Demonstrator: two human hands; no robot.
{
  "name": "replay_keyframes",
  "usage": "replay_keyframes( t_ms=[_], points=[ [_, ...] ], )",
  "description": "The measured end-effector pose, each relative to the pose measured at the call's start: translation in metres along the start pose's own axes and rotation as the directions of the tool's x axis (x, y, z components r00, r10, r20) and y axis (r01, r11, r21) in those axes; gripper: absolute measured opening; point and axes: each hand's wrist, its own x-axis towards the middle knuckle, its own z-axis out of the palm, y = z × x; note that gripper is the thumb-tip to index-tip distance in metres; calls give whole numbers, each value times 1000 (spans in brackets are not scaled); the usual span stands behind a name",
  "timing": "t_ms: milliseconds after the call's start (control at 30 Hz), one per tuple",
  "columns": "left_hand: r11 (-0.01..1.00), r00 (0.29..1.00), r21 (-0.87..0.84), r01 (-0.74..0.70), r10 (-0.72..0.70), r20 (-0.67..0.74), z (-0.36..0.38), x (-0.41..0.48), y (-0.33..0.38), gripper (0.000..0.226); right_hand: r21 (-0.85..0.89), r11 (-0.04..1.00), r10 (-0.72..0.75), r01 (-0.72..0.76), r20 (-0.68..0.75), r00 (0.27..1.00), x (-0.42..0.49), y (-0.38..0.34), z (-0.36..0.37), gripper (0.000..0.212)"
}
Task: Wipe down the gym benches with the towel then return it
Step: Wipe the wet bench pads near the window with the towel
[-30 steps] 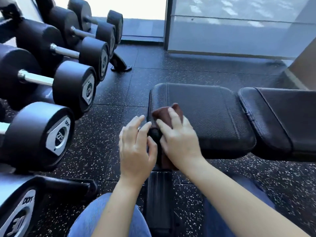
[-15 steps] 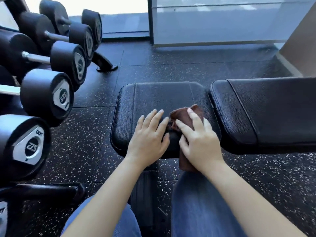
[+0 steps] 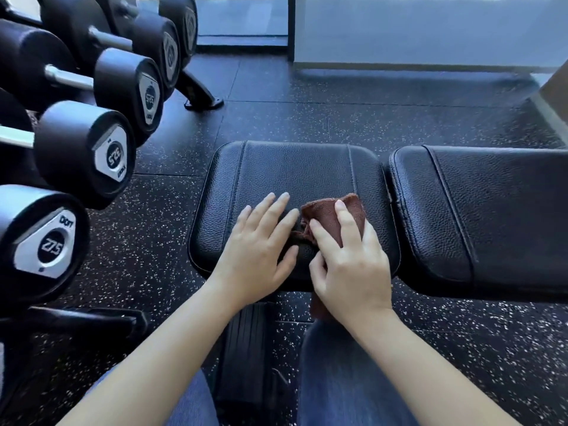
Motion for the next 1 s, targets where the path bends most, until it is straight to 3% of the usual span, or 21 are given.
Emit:
replay_keyframes(
  t_ms=[167, 333, 433, 533, 600, 633, 700, 833, 900, 1000],
  points=[
    [962, 971, 130, -239, 235, 48, -11, -4, -34, 55, -43, 993, 101, -105, -88, 991, 0, -8, 5, 37],
    [916, 915, -10, -401, 400, -51, -13, -12, -55, 43, -25, 939, 330, -343, -218, 919, 0, -31, 13, 33],
    [878, 882, -86, -471, 466, -74, -12, -13, -57, 38, 53, 830, 525, -556, -415, 743, -7, -50, 26, 31],
    [825, 834, -124, -552, 544, -95, -10, -13, -62, 38, 310, 660, 704, -684, -574, 419, -10, -79, 45, 34],
    [809, 819, -131, -573, 567, -86, -8, -13, -64, 39, 531, 544, 796, -650, -572, 199, -7, -95, 56, 36],
    [808, 818, -127, -576, 570, -80, -7, -12, -65, 40, 610, 508, 825, -608, -547, 141, -6, -97, 58, 37],
    [808, 817, -120, -576, 573, -68, -4, -11, -66, 42, 708, 445, 872, -548, -481, 87, -4, -86, 55, 39],
    [802, 813, -134, -583, 579, -71, -2, -10, -67, 44, 859, 170, 968, -482, -238, -82, -4, -46, 34, 39],
    [805, 818, -148, -575, 568, -89, -3, -11, -66, 44, 875, 146, 971, -462, -216, -100, -1, -56, 34, 40],
    [801, 823, -191, -567, 554, -122, -6, -12, -67, 45, 881, 192, 959, -432, -263, -109, 6, -104, 50, 43]
  ],
)
